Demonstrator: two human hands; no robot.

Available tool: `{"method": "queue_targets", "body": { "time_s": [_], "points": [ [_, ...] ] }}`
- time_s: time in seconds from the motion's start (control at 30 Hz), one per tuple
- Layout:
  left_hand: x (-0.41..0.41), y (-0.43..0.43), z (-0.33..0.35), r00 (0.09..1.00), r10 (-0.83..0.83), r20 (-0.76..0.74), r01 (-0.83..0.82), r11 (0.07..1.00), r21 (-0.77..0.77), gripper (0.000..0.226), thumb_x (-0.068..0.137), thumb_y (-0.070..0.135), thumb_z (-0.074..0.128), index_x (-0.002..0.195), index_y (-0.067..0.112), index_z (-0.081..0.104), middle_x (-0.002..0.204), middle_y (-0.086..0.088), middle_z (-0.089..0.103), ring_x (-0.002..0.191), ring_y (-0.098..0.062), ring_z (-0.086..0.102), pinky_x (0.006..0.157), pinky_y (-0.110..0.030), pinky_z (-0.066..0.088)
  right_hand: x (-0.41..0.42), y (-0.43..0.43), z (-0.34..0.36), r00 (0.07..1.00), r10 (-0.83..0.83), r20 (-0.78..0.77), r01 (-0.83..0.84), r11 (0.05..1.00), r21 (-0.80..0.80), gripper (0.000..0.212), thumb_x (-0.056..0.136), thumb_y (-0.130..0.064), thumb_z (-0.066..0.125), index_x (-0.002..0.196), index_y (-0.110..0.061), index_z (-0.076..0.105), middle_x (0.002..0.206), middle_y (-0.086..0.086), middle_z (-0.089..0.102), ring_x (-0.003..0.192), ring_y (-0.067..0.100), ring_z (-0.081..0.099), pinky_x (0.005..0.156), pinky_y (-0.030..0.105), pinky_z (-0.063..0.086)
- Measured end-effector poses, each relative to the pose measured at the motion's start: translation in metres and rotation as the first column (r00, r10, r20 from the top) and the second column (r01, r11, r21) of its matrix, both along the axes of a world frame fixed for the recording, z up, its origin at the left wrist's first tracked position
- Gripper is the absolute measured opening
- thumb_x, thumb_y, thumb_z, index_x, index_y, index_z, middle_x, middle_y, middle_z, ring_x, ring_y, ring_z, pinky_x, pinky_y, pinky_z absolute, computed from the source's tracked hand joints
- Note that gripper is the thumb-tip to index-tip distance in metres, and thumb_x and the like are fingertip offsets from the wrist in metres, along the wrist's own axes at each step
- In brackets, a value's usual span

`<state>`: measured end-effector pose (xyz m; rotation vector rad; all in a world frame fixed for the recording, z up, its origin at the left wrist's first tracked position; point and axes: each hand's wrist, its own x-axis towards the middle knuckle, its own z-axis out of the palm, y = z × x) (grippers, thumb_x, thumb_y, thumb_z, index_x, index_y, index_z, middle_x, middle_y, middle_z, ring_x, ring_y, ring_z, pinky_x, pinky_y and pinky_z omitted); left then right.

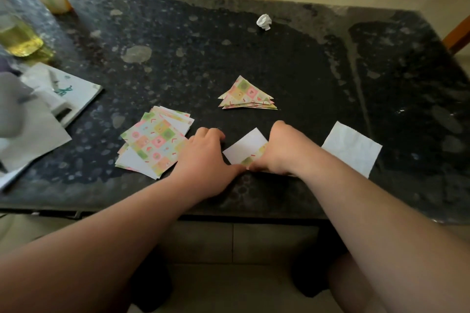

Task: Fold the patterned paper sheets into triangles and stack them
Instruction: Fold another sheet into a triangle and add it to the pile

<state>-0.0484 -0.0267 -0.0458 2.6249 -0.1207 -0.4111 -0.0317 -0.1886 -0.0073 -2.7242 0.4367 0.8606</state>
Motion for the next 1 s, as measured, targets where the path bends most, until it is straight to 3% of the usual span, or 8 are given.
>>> {"method": "queue_targets", "body": {
  "time_s": [0.1,0.27,0.37,0.47,0.57,0.7,1.0],
  "points": [
    [0.005,-0.001,-0.003,1.0,-0.003,-0.028,0.003,1.0,0.007,0.088,0.07,0.068,0.08,0.139,0.024,0.047,0.131,0.005,0.05,0.121,-0.017,0.052,0.103,-0.036,0.048,0.002,-0.005,0.003,0.997,0.032,-0.071,-0.03,0.999,0.036,0.067,0.071,-0.05,0.09,0.117,-0.011,0.06,0.098,0.006,0.063,0.084,0.023,0.063,0.064,0.033,0.048],
    [0.007,-0.001,0.002,0.986,0.096,-0.138,-0.118,0.98,-0.162,0.074,0.071,0.047,0.089,0.133,0.027,0.053,0.114,0.012,0.06,0.102,-0.01,0.062,0.089,-0.03,0.052,-0.003,-0.022,-0.003,1.0,-0.018,-0.006,0.019,0.954,0.299,0.036,0.078,-0.033,0.088,0.107,-0.018,0.073,0.097,0.002,0.073,0.088,0.021,0.07,0.081,0.036,0.059],
    [0.01,0.003,0.012,0.927,0.117,-0.357,-0.268,0.871,-0.411,0.039,0.079,0.042,0.085,0.113,0.026,0.074,0.098,0.01,0.076,0.09,-0.011,0.07,0.08,-0.032,0.058,-0.005,-0.037,0.0,0.978,-0.202,-0.058,0.196,0.777,0.598,0.027,0.082,-0.015,0.084,0.108,-0.011,0.075,0.096,0.004,0.079,0.09,0.02,0.076,0.091,0.042,0.061],
    [0.007,0.0,0.023,0.854,-0.001,-0.52,-0.383,0.675,-0.63,0.013,0.089,0.026,0.077,0.092,0.014,0.081,0.092,-0.002,0.078,0.079,-0.013,0.064,0.067,-0.029,0.047,-0.011,-0.044,0.011,0.965,-0.202,-0.165,0.252,0.567,0.784,0.017,0.088,-0.002,0.074,0.105,-0.004,0.075,0.096,0.016,0.078,0.087,0.027,0.074,0.088,0.043,0.06],
    [0.005,-0.006,0.03,0.824,-0.018,-0.566,-0.474,0.525,-0.707,0.013,0.09,0.018,0.074,0.091,0.005,0.076,0.085,-0.007,0.074,0.068,-0.011,0.06,0.06,-0.025,0.044,-0.017,-0.041,0.019,0.96,-0.243,-0.138,0.24,0.463,0.853,0.016,0.089,0.003,0.07,0.103,-0.001,0.075,0.09,0.013,0.076,0.075,0.018,0.071,0.072,0.03,0.058],
    [0.007,-0.007,0.039,0.824,0.033,-0.566,-0.53,0.397,-0.749,0.012,0.093,0.01,0.069,0.098,0.001,0.074,0.082,-0.008,0.071,0.063,-0.011,0.058,0.056,-0.022,0.045,-0.018,-0.033,0.021,0.918,-0.346,-0.194,0.326,0.379,0.866,0.012,0.093,-0.004,0.067,0.103,-0.001,0.074,0.081,0.012,0.075,0.064,0.015,0.067,0.06,0.026,0.052],
    [0.01,-0.006,0.04,0.828,0.101,-0.552,-0.545,0.376,-0.749,0.009,0.092,0.009,0.07,0.094,0.001,0.075,0.083,-0.011,0.071,0.06,-0.012,0.059,0.057,-0.024,0.048,-0.022,-0.023,0.022,0.896,-0.398,-0.196,0.346,0.352,0.87,0.009,0.093,-0.004,0.065,0.099,-0.001,0.071,0.071,0.01,0.073,0.057,0.014,0.063,0.057,0.026,0.048]
  ]
}}
